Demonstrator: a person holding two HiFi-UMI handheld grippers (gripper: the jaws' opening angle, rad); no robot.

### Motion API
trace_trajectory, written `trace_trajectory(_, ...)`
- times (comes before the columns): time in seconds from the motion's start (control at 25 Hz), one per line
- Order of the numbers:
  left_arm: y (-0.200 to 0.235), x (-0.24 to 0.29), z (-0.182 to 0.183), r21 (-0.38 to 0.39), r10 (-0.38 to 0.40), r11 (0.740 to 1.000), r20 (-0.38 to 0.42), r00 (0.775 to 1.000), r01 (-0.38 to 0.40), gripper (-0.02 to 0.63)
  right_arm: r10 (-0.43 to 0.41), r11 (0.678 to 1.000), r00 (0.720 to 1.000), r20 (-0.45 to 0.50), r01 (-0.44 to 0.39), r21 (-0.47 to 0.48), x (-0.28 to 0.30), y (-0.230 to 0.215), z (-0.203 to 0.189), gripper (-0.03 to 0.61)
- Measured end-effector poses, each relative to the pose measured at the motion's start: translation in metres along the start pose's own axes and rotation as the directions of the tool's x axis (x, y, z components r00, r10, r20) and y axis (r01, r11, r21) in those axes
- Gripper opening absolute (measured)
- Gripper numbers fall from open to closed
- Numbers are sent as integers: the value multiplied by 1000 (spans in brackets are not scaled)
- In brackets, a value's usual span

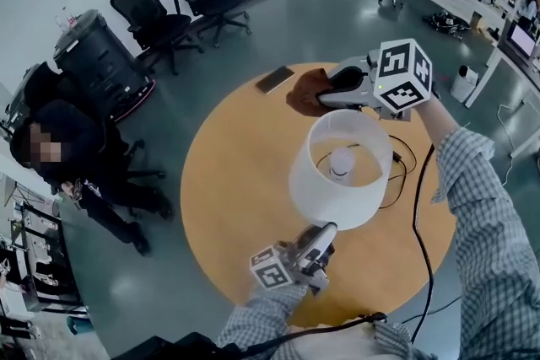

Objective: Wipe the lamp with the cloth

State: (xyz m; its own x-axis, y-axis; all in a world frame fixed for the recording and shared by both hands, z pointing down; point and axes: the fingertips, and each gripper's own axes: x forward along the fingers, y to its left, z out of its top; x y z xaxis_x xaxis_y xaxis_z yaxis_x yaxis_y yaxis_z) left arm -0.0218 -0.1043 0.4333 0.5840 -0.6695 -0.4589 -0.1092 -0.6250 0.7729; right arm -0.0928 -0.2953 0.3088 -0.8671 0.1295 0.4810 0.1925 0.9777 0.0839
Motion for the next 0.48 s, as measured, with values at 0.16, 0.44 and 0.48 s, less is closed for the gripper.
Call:
trace_trajectory(0.16, -1, 1, -2, 4, 0, 1000, 1, 1000, 0, 89, 166, 986, 981, -95, -165, 26, 29, 9, -2, 38)
trace_trajectory(0.44, 0, 3, -4, 4, -7, 1000, 11, 1000, 7, 89, 348, 932, 927, -141, -325, 158, 43, 22, -17, 38)
trace_trajectory(0.48, 0, 2, -3, 4, -6, 1000, 12, 1000, 6, 89, 348, 934, 927, -140, -329, 140, 43, 23, -15, 38)
